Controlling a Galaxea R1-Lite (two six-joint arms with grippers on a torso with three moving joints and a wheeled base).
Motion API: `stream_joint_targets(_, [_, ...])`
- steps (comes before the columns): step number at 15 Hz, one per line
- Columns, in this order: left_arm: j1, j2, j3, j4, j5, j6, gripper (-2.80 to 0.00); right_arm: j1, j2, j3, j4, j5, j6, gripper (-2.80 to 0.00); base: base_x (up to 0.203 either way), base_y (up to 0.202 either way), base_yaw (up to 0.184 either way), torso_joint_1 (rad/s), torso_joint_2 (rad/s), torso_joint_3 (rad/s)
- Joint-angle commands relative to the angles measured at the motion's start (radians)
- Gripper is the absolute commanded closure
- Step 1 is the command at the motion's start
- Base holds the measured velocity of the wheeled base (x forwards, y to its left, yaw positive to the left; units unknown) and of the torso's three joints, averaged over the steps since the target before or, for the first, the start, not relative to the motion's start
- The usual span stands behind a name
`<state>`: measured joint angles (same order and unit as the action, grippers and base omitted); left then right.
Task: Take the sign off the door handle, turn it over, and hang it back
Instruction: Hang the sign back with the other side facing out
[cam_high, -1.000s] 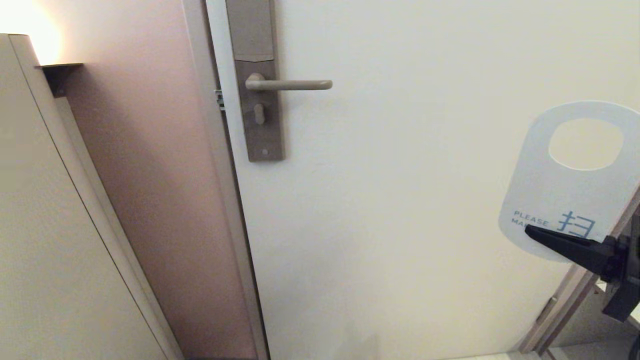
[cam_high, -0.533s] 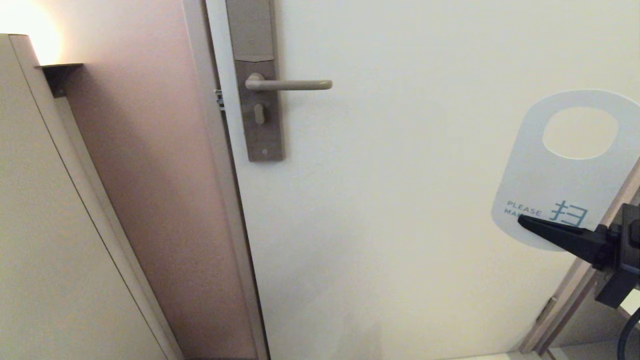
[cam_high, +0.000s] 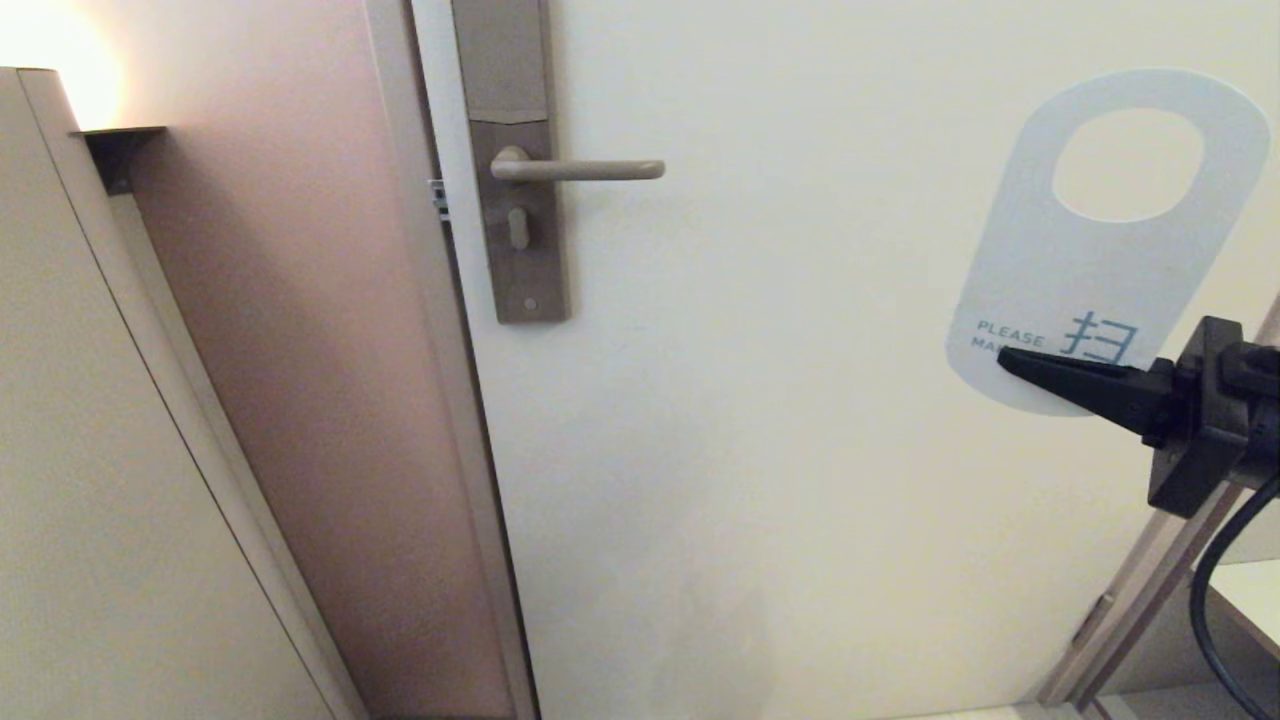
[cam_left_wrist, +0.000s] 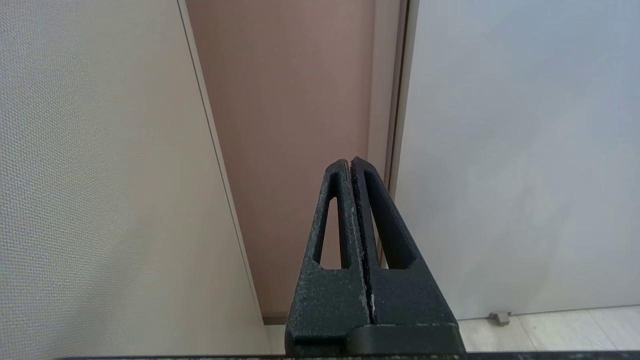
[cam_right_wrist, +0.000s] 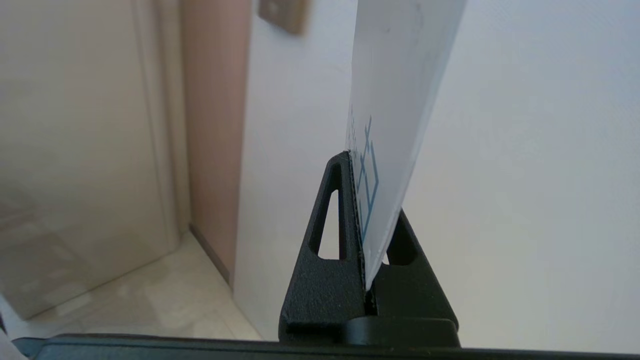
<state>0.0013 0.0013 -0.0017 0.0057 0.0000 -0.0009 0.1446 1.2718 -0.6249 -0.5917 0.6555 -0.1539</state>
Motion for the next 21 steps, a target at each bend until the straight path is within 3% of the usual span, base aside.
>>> stream_joint_targets(1, [0.000, 0.000, 0.000, 0.000, 0.000, -0.001, 0.00, 0.029, 0.053, -0.038, -0.003, 0.003, -0.003, 0.00, 0.000, 0.000, 0.000, 0.000, 0.00, 0.000])
stream_joint_targets(9, [0.000, 0.000, 0.000, 0.000, 0.000, 0.000, 0.00, 0.127, 0.263, -0.211, -0.002, -0.005, -0.003, 0.00, 0.000, 0.000, 0.000, 0.000, 0.00, 0.000])
stream_joint_targets(14, [0.000, 0.000, 0.000, 0.000, 0.000, -0.001, 0.00, 0.197, 0.410, -0.357, 0.019, -0.062, 0.002, 0.00, 0.000, 0.000, 0.000, 0.000, 0.00, 0.000])
stream_joint_targets(21, [0.000, 0.000, 0.000, 0.000, 0.000, -0.001, 0.00, 0.211, 0.589, -0.622, 0.094, -0.117, 0.001, 0.00, 0.000, 0.000, 0.000, 0.000, 0.00, 0.000])
